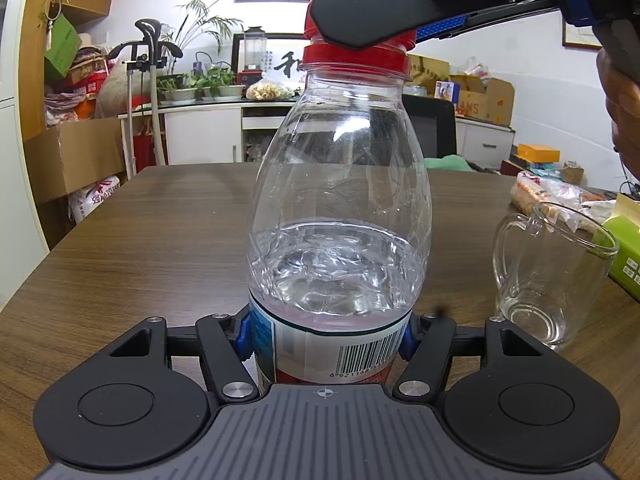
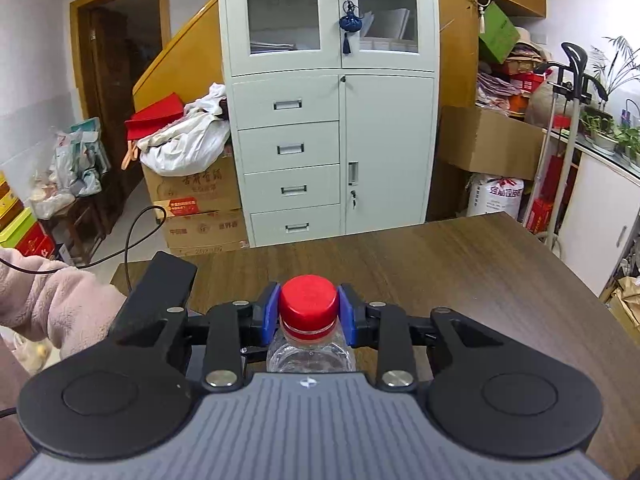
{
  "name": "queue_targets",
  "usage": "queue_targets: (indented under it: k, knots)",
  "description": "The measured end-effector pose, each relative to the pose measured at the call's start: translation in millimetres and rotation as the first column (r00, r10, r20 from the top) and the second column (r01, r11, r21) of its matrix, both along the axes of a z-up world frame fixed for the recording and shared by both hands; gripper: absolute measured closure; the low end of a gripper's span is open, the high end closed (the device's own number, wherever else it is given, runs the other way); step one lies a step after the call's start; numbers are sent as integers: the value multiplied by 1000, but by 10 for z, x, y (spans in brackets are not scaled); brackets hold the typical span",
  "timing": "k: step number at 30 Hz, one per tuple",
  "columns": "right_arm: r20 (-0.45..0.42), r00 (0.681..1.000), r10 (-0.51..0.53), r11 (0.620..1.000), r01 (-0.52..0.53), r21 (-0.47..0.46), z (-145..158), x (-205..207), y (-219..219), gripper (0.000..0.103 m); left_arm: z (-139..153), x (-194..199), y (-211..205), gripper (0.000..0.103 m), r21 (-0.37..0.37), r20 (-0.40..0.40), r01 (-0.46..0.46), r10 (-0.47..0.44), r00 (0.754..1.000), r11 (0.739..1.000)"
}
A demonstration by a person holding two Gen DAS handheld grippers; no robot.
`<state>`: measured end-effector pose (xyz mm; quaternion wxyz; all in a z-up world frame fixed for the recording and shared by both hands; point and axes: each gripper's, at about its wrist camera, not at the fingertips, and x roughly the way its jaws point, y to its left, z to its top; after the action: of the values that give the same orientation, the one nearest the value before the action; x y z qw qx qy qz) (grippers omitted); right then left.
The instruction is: Unscrew bottle cap and pour
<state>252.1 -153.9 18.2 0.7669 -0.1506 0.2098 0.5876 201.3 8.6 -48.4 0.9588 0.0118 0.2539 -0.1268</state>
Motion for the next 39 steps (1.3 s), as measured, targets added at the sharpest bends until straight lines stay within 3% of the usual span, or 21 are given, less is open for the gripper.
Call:
queue_targets:
  k: [10, 12, 14, 17, 22, 27, 30, 32, 34, 39]
  knots:
    - [-4, 999, -45, 997, 45, 70, -24, -2, -249, 63, 5, -21, -17, 40, 5, 4, 0, 0, 1000, 1000]
    - [-1, 997, -72, 994, 72, 86, -32, -27, -279, 49, 5, -22, -17, 40, 4, 5, 0, 0, 1000, 1000]
    - [1, 992, -129, 985, 128, 115, -58, -101, -245, 27, 7, -28, -25, 39, 7, 8, 0, 0, 1000, 1000]
    - [2, 977, -214, 965, 211, 158, -97, -212, -194, 13, 9, -43, -30, 39, 12, 14, -2, 2, 1000, 1000]
    - [-6, 936, -351, 911, 343, 230, -162, -397, -108, 13, 8, -63, -41, 38, 13, 16, -5, 5, 1000, 1000]
    - [-35, 873, -487, 829, 474, 297, -232, -573, -21, 17, 6, -106, -52, 38, 16, 22, -8, 7, 1000, 1000]
    - [-34, 808, -589, 770, 573, 280, -309, -604, 62, 30, 4, -118, -43, 37, 12, 21, -10, 10, 1000, 1000]
    - [-18, 785, -619, 756, 602, 258, -349, -595, 125, 49, 4, -126, -46, 37, 12, 20, -11, 11, 1000, 1000]
    - [-25, 770, -638, 744, 624, 240, -378, -565, 232, 61, 8, -128, -43, 37, 12, 21, -12, 11, 1000, 1000]
    - [29, 744, -668, 729, 646, 226, -408, -532, 399, 62, 24, -131, -37, 37, 9, 24, -12, 12, 1000, 1000]
